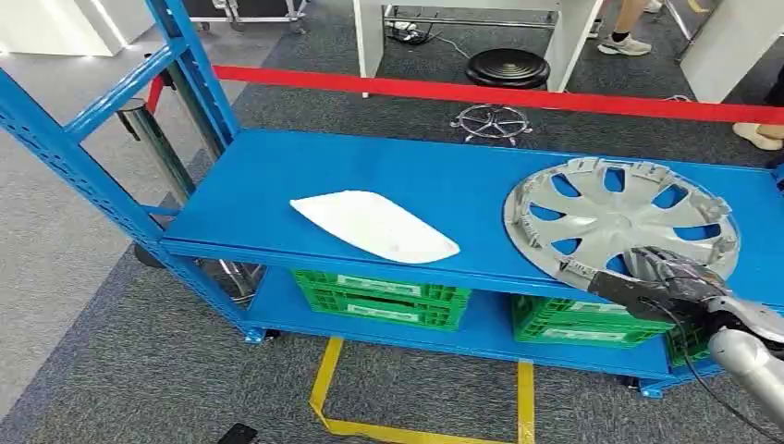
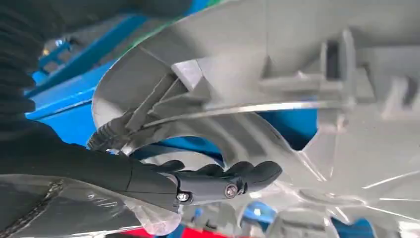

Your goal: Take the parts from the cabinet and place them on the table.

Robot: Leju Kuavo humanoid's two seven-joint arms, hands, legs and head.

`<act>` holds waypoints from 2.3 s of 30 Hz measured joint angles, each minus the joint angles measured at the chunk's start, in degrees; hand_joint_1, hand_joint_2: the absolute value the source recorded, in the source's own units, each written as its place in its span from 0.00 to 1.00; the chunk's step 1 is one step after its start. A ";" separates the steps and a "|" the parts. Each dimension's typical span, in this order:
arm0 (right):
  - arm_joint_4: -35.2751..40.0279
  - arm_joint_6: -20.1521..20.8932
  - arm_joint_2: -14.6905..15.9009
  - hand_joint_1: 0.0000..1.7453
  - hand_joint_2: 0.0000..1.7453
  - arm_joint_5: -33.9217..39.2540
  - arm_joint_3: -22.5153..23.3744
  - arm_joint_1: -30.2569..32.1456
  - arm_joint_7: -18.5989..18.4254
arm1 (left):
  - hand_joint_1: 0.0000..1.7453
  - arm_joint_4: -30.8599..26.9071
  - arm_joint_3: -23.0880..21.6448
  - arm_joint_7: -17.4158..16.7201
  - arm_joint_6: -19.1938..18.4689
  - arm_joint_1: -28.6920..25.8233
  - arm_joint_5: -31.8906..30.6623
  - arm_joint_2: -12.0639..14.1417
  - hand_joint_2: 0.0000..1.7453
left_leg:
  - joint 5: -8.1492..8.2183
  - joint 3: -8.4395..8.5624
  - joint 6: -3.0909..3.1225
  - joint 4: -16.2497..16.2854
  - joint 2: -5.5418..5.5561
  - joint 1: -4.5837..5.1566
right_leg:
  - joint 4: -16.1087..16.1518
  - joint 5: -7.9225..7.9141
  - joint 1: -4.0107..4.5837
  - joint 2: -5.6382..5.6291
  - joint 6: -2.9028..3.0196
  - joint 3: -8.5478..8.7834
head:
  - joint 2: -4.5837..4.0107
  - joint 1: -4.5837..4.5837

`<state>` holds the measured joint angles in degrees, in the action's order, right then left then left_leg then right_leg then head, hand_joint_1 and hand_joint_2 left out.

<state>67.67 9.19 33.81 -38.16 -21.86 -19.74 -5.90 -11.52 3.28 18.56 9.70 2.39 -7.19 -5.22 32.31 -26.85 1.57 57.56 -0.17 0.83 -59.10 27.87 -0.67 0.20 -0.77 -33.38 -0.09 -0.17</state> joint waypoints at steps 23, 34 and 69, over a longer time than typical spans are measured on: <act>9.81 -6.58 -1.27 1.00 1.00 -4.77 -0.83 5.84 1.49 | 0.00 0.00 0.00 0.22 0.11 -0.11 0.04 0.00 1.00 | 0.00 0.00 0.00 0.00 0.01 0.01 | 0.01 0.01 0.00 0.04 -0.01 0.02 | 0.00 0.02; 24.90 -11.84 -1.40 1.00 1.00 -7.65 1.09 14.92 5.72 | 0.00 0.02 1.60 3.41 -3.67 -0.91 3.74 0.00 1.00 | 0.02 -0.04 0.01 -0.02 0.02 0.00 | 0.01 0.08 0.00 0.05 -0.03 -0.02 | 0.00 0.04; 57.37 -47.48 -22.19 1.00 1.00 7.56 5.92 46.28 38.49 | 0.00 0.02 8.35 10.32 -3.26 -0.92 4.52 -0.70 1.00 | -1.29 -1.57 -0.64 0.98 -0.30 -0.67 | -1.02 1.06 -0.91 -0.39 -1.23 0.47 | 0.00 -0.57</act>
<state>125.04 -38.29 11.63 -30.60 -15.93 26.54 32.59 -11.50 11.63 28.87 6.45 1.47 -2.67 -5.92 31.02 -28.43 0.93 58.54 -0.46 0.16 -60.12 28.93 -1.59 -0.19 -1.99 -32.91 -0.09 -0.74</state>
